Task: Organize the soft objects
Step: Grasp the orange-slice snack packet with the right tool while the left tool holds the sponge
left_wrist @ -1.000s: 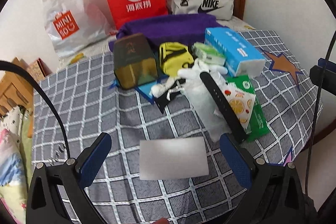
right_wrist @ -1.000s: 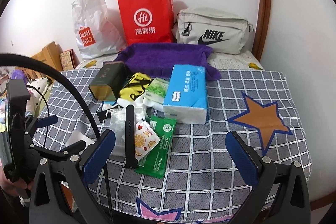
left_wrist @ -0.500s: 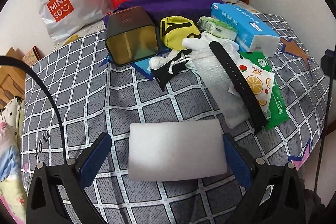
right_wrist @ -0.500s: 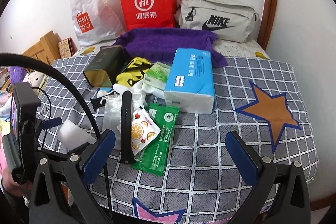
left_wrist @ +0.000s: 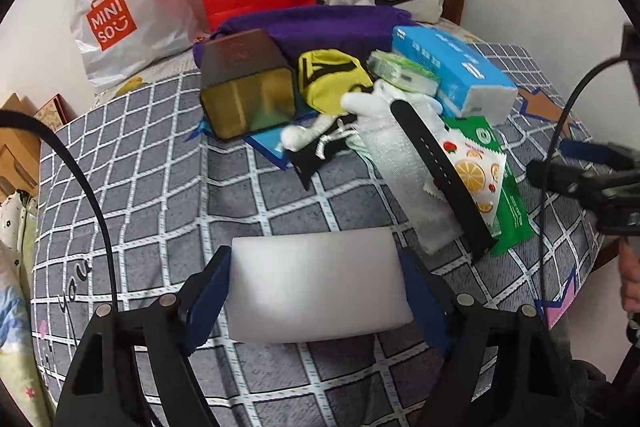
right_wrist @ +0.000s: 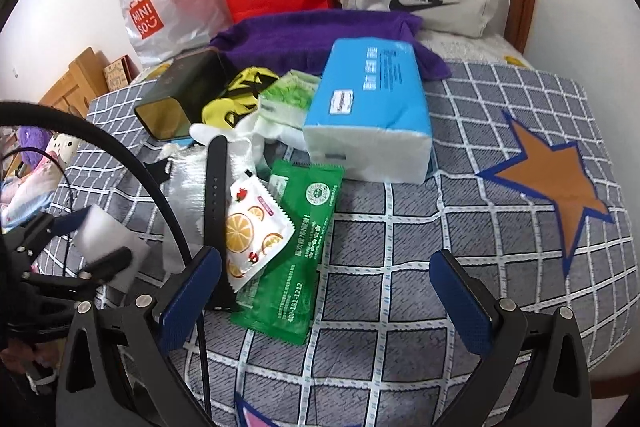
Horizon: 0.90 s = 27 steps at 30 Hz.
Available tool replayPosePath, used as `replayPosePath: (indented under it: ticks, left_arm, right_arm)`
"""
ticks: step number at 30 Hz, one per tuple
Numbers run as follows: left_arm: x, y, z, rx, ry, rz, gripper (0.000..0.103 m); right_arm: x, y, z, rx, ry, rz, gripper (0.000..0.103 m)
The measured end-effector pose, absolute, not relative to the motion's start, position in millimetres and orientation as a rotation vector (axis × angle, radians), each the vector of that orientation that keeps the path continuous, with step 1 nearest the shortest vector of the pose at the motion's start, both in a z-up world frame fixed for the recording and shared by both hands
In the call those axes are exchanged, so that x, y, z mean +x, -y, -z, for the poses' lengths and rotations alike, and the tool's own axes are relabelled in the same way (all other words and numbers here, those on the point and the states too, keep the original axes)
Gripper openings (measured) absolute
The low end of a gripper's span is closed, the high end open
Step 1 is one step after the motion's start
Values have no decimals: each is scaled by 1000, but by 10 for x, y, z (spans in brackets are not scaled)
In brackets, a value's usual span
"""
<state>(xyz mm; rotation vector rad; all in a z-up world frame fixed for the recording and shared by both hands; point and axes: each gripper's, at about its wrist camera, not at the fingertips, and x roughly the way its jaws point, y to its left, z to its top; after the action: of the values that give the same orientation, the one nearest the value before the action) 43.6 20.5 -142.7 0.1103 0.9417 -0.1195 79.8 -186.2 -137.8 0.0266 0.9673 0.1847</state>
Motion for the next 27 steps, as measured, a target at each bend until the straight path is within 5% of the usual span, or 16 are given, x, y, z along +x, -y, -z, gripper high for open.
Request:
replayPosePath:
  ticks: [19, 27]
  left_arm:
    - [538, -376, 1442, 71, -965, 122, 80]
    - [539, -408, 1494, 59, -981, 124, 81]
  right_arm:
    - [1011, 1447, 1581, -15, -989, -289, 96]
    - [1021, 1483, 1604, 27, -971, -344, 32]
